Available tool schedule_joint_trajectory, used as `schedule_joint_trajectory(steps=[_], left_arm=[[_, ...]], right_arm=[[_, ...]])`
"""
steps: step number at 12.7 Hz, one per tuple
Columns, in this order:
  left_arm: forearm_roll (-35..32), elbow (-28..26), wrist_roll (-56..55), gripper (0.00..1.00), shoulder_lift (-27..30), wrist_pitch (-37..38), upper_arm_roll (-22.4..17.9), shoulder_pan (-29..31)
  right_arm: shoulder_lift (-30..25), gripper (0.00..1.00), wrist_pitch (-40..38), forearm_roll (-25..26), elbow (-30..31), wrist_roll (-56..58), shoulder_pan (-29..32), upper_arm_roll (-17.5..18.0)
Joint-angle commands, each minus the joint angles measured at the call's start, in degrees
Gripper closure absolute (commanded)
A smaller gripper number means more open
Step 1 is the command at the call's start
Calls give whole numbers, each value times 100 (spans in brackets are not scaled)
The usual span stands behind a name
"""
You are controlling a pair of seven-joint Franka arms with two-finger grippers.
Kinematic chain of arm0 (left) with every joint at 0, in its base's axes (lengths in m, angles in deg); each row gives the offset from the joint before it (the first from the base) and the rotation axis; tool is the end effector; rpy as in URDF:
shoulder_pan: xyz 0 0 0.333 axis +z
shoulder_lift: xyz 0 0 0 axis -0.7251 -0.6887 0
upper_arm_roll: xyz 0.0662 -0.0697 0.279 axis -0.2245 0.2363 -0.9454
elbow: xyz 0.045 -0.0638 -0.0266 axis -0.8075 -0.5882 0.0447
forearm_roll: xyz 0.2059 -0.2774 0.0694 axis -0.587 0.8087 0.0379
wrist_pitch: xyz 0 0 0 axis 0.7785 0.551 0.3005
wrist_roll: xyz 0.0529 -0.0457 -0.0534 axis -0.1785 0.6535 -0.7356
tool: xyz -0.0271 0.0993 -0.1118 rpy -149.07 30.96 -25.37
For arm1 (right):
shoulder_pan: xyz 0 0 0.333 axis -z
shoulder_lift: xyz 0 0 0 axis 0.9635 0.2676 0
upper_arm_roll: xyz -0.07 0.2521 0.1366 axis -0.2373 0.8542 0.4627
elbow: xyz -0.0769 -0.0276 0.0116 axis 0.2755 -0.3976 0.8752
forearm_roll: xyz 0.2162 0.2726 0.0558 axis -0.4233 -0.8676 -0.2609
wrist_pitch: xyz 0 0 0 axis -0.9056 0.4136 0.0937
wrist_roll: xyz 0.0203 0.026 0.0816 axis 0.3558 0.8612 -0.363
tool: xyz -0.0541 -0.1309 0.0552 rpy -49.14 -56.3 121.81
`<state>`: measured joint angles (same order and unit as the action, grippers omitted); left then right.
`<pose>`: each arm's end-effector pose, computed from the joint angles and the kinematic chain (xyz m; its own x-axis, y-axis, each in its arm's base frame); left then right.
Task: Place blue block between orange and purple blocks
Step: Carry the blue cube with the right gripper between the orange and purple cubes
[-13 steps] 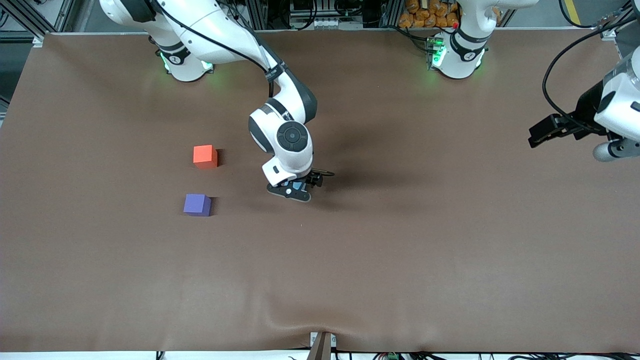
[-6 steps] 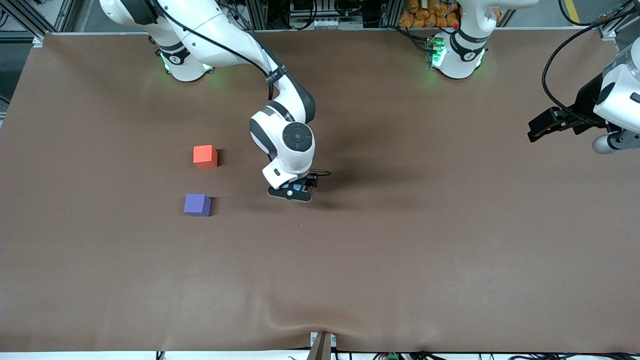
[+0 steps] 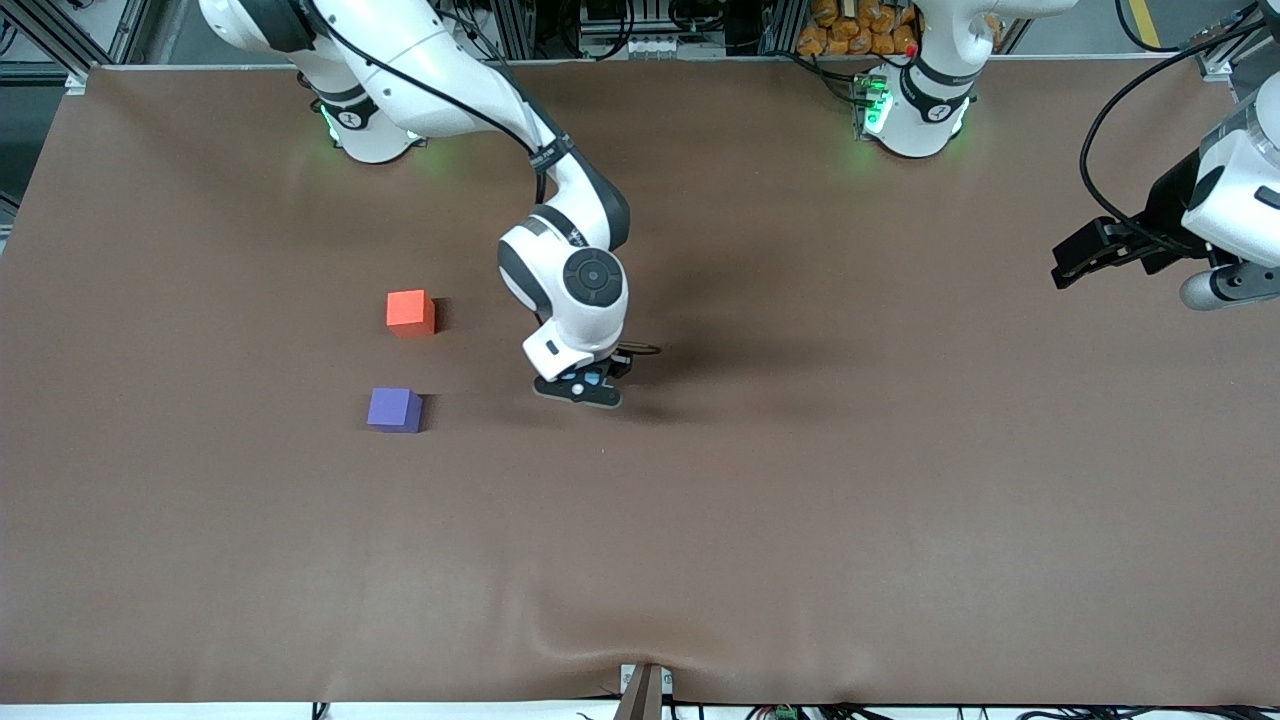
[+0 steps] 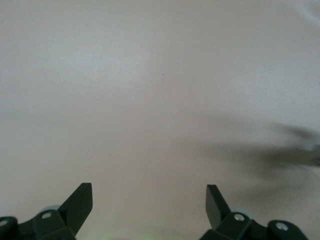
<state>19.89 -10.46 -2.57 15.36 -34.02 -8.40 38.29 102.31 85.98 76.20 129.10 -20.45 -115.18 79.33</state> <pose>0.5212 -0.0698 0.5670 0.9872 0.1593 -0.0103 0.1592 -0.9872 -0.0069 0.5031 0.4019 0.1978 0.9841 -0.1772 0.0098 -0.1768 -0.9740 0.1417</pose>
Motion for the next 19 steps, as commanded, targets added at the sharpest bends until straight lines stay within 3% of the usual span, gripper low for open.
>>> schedule_joint_trajectory(steps=[1, 3, 6, 9, 13, 19], left_arm=[[53, -157, 91, 0, 85, -104, 34, 19], [53, -157, 91, 0, 85, -104, 69, 19], [53, -166, 91, 0, 85, -104, 114, 27], [53, -253, 91, 0, 111, -104, 122, 19], [53, -271, 91, 0, 120, -113, 175, 27], [53, -271, 91, 0, 120, -148, 201, 27]], right_arm=[[-908, 87, -800, 39, 192, 758, 780, 134], [-1566, 86, -1102, 39, 725, 1847, 1361, 125], [-2394, 85, -796, 39, 2043, 3123, 1986, 108], [-2458, 84, -681, 39, 2695, 3495, 2242, 116], [-2502, 82, 591, 39, 3716, 3653, 2408, 108], [-2309, 80, 1235, 39, 3735, 3953, 2506, 108]])
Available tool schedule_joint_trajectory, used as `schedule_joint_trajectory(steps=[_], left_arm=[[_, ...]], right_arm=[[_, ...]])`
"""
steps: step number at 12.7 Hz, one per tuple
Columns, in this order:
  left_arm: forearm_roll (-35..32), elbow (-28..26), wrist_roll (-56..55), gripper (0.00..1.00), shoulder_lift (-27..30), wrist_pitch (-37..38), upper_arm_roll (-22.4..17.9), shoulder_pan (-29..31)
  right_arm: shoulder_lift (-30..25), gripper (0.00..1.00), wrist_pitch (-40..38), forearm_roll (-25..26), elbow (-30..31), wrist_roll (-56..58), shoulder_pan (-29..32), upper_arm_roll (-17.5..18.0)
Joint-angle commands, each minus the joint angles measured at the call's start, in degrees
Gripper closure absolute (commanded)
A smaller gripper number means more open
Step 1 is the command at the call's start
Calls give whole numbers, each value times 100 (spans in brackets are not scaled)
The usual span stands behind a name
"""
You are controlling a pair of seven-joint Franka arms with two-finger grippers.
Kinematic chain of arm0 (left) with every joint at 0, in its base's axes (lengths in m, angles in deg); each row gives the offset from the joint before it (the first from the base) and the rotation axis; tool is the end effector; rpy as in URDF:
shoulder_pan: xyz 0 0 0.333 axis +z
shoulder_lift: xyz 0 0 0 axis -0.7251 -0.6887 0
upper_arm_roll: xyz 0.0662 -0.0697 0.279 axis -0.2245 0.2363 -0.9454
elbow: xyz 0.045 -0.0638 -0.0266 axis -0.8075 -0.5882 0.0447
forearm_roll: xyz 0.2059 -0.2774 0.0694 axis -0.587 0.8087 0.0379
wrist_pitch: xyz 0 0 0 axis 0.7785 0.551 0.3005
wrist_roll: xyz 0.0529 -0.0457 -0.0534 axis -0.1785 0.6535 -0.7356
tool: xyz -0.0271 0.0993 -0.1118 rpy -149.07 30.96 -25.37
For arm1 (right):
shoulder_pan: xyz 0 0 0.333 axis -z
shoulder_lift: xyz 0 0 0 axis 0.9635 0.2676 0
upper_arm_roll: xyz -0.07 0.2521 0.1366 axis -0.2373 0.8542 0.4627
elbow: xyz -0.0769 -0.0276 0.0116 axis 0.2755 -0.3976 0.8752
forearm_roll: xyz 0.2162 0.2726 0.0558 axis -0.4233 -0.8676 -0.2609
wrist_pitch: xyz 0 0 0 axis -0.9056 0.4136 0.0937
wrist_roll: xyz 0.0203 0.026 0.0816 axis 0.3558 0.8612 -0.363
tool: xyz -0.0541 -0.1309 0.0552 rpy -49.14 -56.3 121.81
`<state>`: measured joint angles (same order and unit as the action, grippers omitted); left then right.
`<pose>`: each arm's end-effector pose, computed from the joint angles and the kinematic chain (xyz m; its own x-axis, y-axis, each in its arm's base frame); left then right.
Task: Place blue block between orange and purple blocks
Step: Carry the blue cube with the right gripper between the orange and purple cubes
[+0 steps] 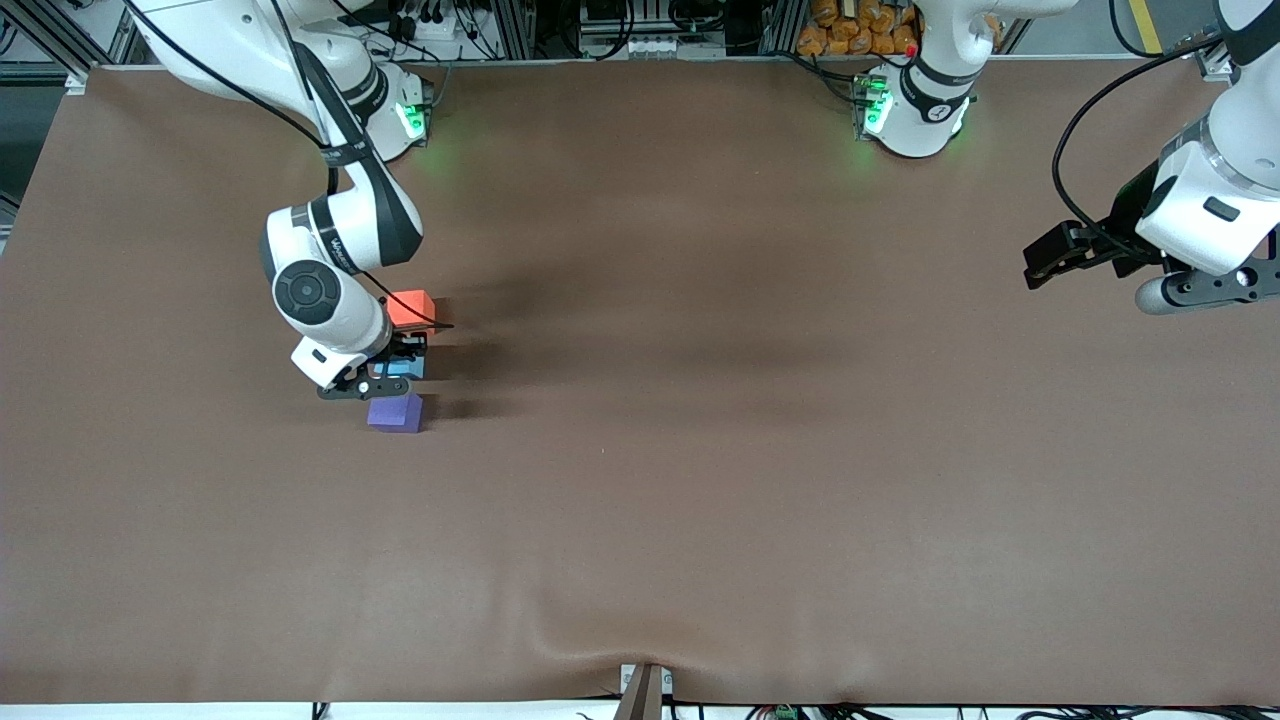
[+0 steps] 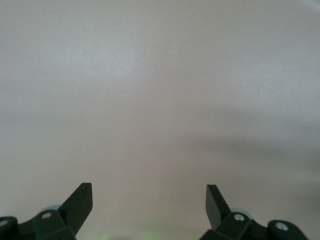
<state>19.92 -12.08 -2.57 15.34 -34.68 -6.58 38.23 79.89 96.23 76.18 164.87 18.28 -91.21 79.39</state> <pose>0.5188 -0.0865 0.5558 0.9915 0.1269 -0.0273 0.1266 -0.9919 -0.0094 0.4902 0.1282 0.2073 0.9869 0.0817 -0.1390 0.0967 -0.9898 0.1050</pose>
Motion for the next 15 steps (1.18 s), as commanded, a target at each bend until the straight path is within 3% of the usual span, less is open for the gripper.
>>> schedule_joint_trajectory(steps=[1, 3, 4, 5, 6, 7, 11, 15], left_arm=[[50, -109, 91, 0, 131, -82, 20, 33], [50, -100, 91, 0, 131, -91, 20, 51], [50, -91, 91, 0, 131, -100, 20, 51], [50, -91, 82, 0, 131, -135, 20, 42], [50, -100, 82, 0, 131, -161, 20, 42], [50, -100, 82, 0, 131, -161, 20, 42], [50, -100, 82, 0, 140, -161, 20, 42], [50, -100, 82, 0, 148, -161, 20, 51]], right_arm=[[-31, 80, 263, 41, 158, 81, 109, 102], [47, 79, 360, 41, 158, 81, 109, 102], [92, 70, 412, 49, 158, 90, 109, 93], [118, 43, 422, 58, 158, 107, 109, 93], [118, 6, 422, 67, 158, 133, 109, 93], [101, 0, 413, 67, 149, 125, 109, 93], [-477, 0, 159, 67, 105, 125, 118, 93], [-1278, 0, -858, 41, -350, 605, 275, 84]])
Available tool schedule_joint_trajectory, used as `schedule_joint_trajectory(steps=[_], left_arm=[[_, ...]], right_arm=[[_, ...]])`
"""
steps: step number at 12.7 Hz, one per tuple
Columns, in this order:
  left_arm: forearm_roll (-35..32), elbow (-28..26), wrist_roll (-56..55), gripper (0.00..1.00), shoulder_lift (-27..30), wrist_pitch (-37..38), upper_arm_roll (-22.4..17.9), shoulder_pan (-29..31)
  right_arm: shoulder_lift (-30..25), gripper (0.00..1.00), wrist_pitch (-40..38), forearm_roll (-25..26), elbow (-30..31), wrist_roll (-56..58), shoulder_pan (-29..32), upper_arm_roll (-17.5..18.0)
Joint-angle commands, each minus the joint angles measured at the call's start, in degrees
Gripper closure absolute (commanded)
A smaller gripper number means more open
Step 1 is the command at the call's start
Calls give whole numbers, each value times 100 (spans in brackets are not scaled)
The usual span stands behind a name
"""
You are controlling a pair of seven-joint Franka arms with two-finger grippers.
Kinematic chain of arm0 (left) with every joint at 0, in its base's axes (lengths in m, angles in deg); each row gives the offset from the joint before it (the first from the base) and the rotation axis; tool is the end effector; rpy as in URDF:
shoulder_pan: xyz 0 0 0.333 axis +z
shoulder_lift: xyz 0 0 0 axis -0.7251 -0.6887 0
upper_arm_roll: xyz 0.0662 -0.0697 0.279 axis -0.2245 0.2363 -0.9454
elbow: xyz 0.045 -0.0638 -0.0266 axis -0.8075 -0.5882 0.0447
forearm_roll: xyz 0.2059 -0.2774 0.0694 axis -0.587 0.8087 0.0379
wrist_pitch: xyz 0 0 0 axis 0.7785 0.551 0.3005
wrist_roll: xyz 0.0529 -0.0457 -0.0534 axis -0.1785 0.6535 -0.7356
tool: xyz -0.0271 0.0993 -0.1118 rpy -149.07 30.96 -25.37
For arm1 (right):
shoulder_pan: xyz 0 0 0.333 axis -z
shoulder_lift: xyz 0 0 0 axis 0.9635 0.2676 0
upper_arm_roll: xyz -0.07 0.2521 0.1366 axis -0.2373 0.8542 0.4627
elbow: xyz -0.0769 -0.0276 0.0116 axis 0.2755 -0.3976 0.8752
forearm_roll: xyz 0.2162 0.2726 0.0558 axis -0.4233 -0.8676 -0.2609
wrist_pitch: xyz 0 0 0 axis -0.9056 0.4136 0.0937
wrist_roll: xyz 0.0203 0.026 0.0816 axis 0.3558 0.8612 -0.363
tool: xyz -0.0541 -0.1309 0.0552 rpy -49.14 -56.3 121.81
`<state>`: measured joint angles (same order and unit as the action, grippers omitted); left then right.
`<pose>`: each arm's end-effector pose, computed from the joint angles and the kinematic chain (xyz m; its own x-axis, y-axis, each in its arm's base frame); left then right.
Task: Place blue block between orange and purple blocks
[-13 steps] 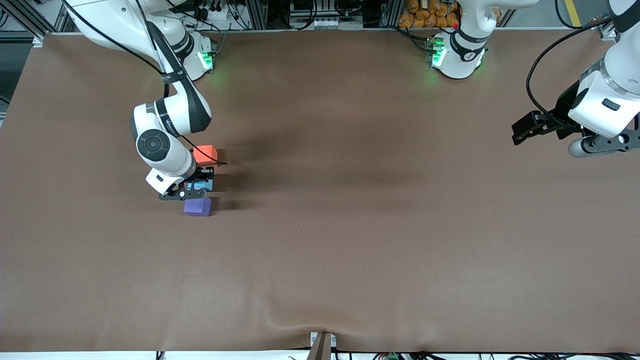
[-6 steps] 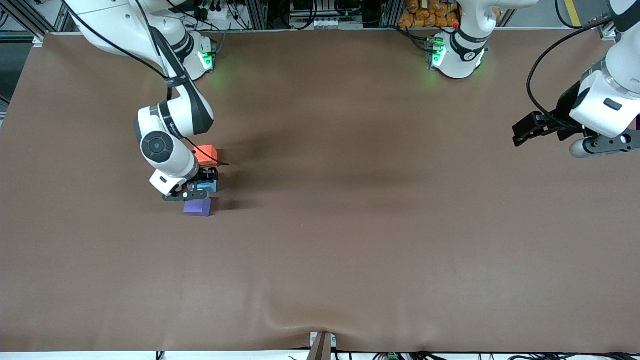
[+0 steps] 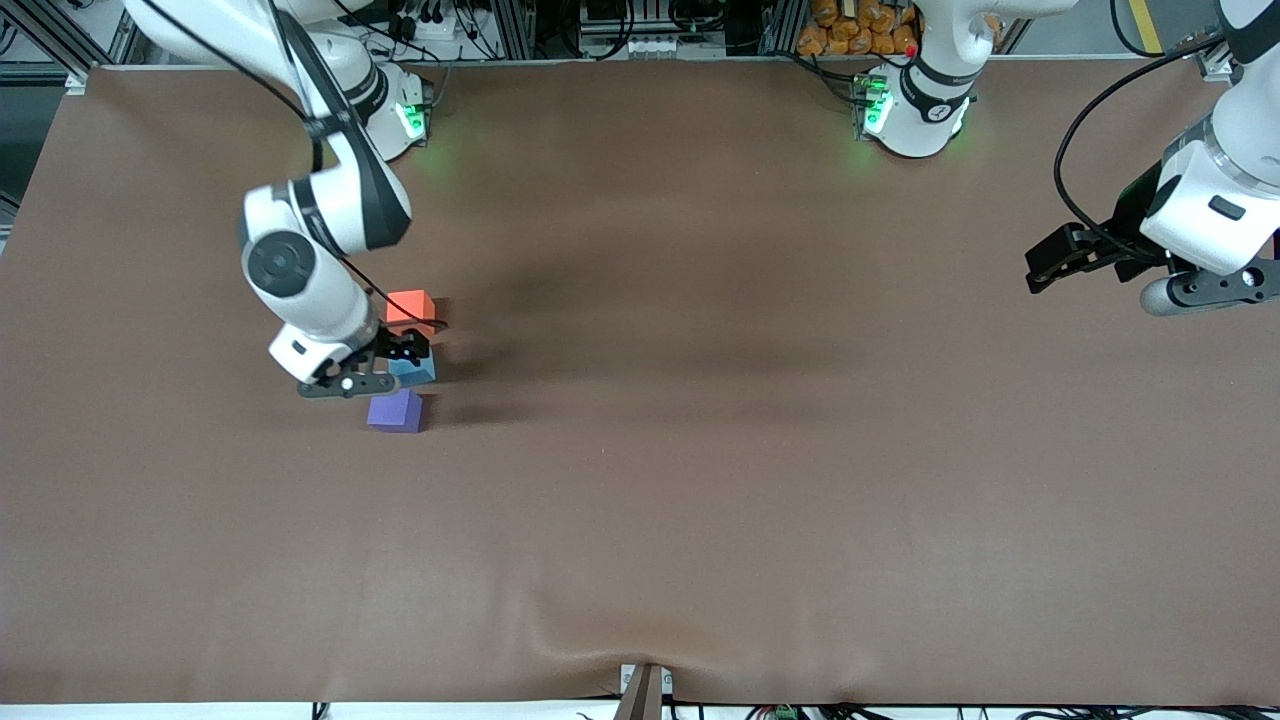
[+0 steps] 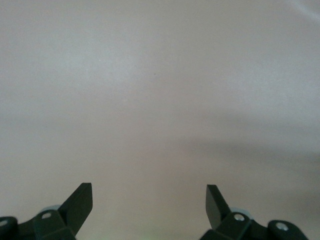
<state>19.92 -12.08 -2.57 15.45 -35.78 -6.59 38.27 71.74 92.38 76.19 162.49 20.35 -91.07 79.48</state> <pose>0.5214 -0.0865 0.5585 0.9918 0.1276 -0.0071 0.1276 -0.9918 -0.0034 0.5058 0.1313 0.2911 0.9930 0.1146 -0.0274 0.1165 -0.9896 0.0846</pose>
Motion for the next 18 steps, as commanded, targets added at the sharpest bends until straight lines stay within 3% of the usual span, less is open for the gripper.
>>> schedule_joint_trajectory(steps=[1, 4, 6, 10, 13, 18], left_arm=[[50, -100, 82, 0, 138, -51, 21, 39], [50, -100, 82, 0, 138, -51, 21, 47], [50, -100, 82, 0, 138, -60, 21, 48], [50, -100, 82, 0, 129, -69, 21, 56], [50, -100, 91, 0, 138, -69, 21, 47], [41, -100, 91, 0, 129, -69, 21, 39]], right_arm=[[-621, 0, -764, 13, -271, 663, 427, 84], [-886, 0, -1720, -994, -955, 1873, 1181, 67], [-886, 0, -2634, -1322, -1710, 2255, 1797, 67], [-886, 0, -4331, -1244, -3126, 1950, 2159, 137], [-895, 0, -5185, -745, -3821, 1439, 2291, 680], [-1071, 0, -5337, -717, -3911, 1509, 2327, 700]])
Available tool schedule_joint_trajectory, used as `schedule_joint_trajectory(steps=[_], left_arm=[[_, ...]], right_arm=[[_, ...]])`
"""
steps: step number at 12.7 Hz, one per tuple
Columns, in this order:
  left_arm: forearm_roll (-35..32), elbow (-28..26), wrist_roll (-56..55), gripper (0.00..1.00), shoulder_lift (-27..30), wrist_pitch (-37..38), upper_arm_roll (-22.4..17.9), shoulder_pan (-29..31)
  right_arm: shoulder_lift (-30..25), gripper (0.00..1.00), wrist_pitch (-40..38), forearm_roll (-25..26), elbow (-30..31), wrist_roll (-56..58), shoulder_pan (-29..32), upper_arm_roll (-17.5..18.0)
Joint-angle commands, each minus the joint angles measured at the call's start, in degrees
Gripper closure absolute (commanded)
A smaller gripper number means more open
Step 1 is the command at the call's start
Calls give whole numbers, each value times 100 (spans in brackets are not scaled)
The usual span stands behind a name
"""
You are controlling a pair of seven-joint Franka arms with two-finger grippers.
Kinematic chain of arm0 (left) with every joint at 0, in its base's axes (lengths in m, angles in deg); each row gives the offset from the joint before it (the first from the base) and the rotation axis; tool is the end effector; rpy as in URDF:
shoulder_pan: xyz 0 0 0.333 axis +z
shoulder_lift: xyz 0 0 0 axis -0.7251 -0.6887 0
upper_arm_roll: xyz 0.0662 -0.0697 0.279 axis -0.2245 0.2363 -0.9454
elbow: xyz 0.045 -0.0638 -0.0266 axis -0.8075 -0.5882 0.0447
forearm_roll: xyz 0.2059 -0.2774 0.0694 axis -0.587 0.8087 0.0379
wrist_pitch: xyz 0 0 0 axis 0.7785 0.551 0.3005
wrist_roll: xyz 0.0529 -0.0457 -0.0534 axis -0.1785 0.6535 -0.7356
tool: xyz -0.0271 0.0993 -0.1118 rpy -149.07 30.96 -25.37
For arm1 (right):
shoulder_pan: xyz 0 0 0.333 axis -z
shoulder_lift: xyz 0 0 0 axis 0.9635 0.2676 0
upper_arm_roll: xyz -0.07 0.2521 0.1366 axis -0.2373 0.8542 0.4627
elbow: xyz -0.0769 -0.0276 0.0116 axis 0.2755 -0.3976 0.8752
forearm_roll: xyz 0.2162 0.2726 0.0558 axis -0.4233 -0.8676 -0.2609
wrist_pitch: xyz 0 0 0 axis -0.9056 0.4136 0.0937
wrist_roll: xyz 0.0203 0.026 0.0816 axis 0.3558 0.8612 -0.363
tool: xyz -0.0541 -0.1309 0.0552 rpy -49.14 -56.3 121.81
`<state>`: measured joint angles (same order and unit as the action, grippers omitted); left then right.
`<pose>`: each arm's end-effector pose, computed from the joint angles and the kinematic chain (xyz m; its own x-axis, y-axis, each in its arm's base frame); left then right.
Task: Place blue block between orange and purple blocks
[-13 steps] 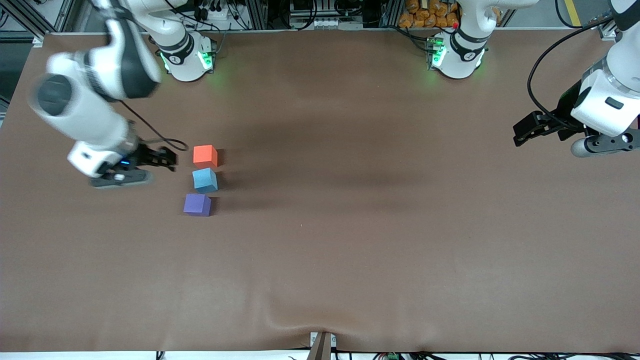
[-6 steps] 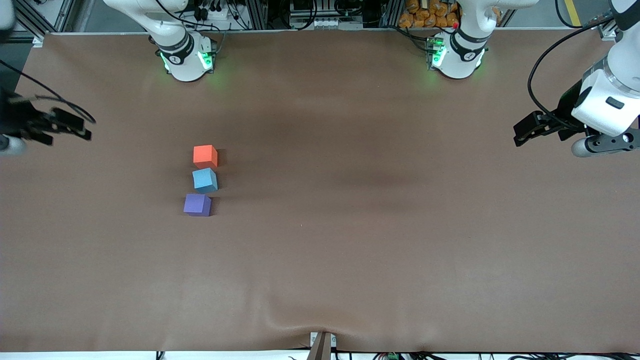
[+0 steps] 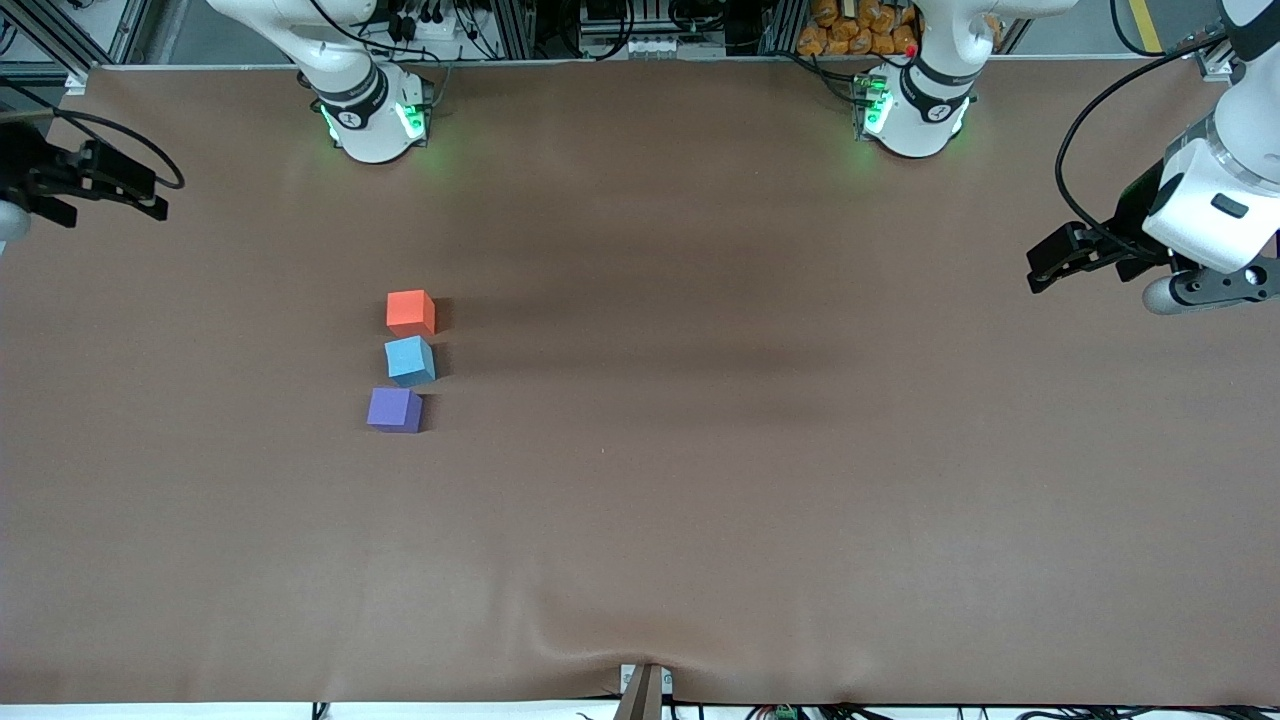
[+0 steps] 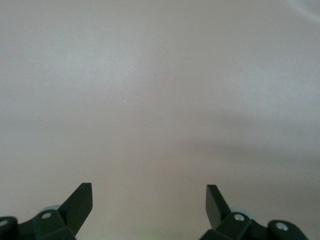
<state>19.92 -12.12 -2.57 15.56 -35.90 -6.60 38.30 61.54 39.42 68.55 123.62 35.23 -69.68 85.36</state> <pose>0.5213 -0.0861 0.5594 0.9917 0.1283 -0.0039 0.1283 -0.9917 -0.0025 0.4772 0.0040 0.5964 0.9929 0.0505 -0.1081 0.0465 -0.9981 -0.0395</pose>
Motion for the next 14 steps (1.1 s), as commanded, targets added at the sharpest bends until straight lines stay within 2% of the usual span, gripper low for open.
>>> schedule_joint_trajectory(steps=[1, 14], left_arm=[[41, -96, 91, 0, 118, -57, 21, 35], [-20, -61, 117, 0, 118, -4, 21, 62]], right_arm=[[-42, 0, -14, 48, -24, 21, 189, 111], [-16, 0, -5, 30, 11, 21, 180, 111]])
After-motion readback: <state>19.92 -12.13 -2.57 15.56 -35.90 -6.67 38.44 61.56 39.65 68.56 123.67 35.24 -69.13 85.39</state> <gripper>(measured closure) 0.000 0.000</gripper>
